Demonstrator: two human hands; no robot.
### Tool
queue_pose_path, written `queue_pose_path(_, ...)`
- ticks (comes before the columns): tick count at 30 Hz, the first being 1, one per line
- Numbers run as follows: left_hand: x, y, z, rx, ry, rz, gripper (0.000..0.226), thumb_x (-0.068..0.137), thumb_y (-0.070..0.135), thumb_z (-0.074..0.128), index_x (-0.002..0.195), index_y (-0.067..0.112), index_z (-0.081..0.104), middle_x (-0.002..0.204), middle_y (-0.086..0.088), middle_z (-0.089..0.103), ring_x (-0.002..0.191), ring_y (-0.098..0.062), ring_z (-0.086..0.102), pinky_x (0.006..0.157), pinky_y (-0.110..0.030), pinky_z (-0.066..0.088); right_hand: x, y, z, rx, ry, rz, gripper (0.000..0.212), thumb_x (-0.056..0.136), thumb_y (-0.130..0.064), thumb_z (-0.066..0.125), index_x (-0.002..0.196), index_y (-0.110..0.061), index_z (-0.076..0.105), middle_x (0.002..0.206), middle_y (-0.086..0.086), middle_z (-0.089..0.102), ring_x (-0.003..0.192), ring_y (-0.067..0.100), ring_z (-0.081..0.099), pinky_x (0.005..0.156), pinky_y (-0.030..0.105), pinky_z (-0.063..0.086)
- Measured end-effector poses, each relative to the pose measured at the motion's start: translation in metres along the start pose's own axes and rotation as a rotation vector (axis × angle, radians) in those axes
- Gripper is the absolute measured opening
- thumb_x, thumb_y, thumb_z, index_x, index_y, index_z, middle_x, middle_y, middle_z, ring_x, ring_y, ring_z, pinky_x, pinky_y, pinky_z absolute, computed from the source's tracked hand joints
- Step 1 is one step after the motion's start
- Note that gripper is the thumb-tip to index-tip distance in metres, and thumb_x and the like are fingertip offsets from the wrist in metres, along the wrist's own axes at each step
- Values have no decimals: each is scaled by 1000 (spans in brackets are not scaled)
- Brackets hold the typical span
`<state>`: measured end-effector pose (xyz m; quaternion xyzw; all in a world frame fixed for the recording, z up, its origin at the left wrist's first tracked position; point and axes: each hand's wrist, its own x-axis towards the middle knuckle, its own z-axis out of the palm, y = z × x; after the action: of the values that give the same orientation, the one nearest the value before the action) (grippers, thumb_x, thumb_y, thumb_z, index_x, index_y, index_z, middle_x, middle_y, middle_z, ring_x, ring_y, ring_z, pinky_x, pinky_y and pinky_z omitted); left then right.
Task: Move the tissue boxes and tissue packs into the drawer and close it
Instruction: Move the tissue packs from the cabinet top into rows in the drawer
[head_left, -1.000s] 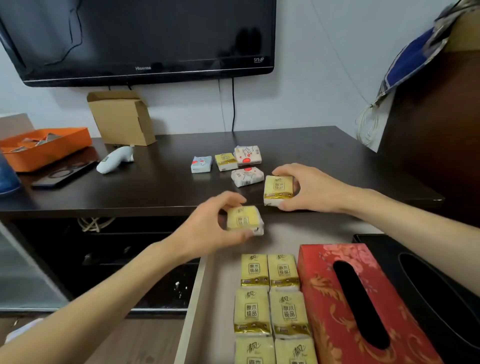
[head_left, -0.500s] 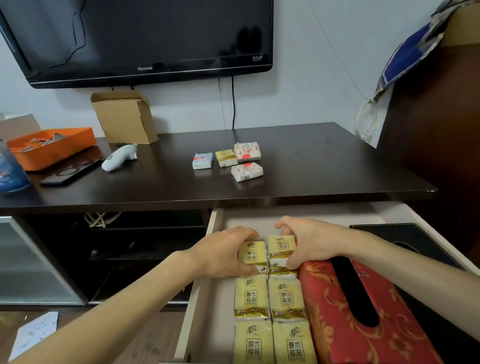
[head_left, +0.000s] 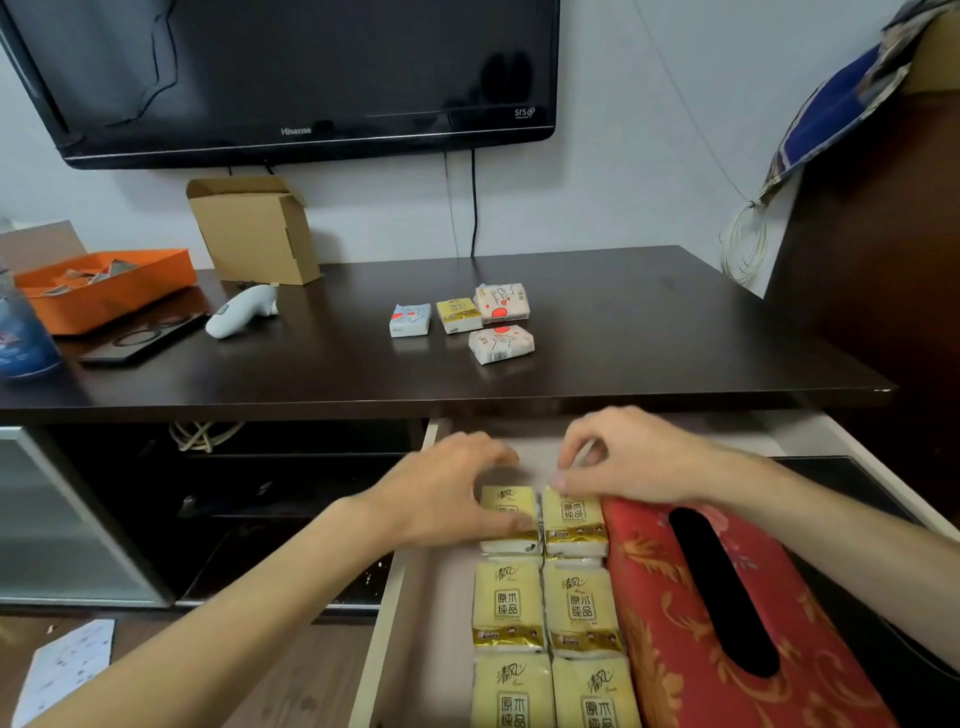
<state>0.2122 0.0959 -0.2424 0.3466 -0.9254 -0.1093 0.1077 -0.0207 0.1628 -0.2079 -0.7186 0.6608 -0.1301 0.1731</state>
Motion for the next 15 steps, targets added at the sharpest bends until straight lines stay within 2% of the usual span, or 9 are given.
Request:
queue_pose_path(2, 5, -3, -17, -104, 187, -22, 40, 81, 64, 57, 108, 36, 66, 106, 19, 69, 98, 0, 62, 87, -34, 54, 8, -1, -13, 153, 172, -61, 16, 79, -46, 73, 81, -31, 76, 75, -23, 73, 72, -2, 65, 68, 23, 47)
queue_pose_path(4, 17, -9, -34, -201, 335, -29, 26, 84, 51, 57, 98, 33, 69, 93, 17, 71, 89, 0, 65, 80, -35, 56, 23, -1, -27, 257, 278, -95, 9, 86, -31, 72, 78, -30, 76, 78, -20, 75, 74, -3, 67, 72, 23, 49)
queue_pose_path(5, 26, -14, -40, -221, 383, -33, 21, 86, 44, 59, 100, 32, 69, 94, 16, 70, 91, -1, 65, 81, -36, 56, 33, -1, -33, 289, 315, -96, 11, 88, -27, 71, 79, -29, 76, 81, -18, 76, 77, -2, 68, 76, 23, 51)
queue_pose_path(7, 52, -25, -48, -202, 435, -49, 24, 89, 36, 61, 111, 30, 67, 111, 13, 67, 105, -6, 61, 89, -38, 55, 56, 0, -44, 324, 370, -77, 11, 89, -22, 70, 84, -30, 76, 87, -14, 77, 87, 2, 69, 83, 24, 51)
queue_pose_path(11, 100, -45, -46, -155, 327, -77, 46, 94, 32, 63, 138, 24, 56, 146, 2, 50, 135, -16, 42, 112, -37, 36, 105, 5, -48, 264, 415, 10, 21, 90, -17, 66, 109, -24, 72, 114, -3, 71, 110, 15, 64, 99, 34, 49)
queue_pose_path(13, 112, -54, -38, -135, 250, -67, 46, 96, 34, 62, 140, 23, 56, 147, 0, 50, 136, -17, 41, 114, -34, 31, 123, 9, -43, 225, 418, 55, 32, 91, -17, 65, 122, -21, 66, 128, 2, 65, 122, 20, 58, 105, 39, 46)
queue_pose_path(15, 116, -62, -37, -115, 253, -51, 33, 96, 39, 61, 126, 25, 67, 133, 3, 60, 124, -14, 50, 108, -40, 41, 140, 12, -37, 196, 415, 71, 39, 92, -17, 65, 131, -19, 61, 140, 5, 57, 130, 23, 52, 108, 41, 44)
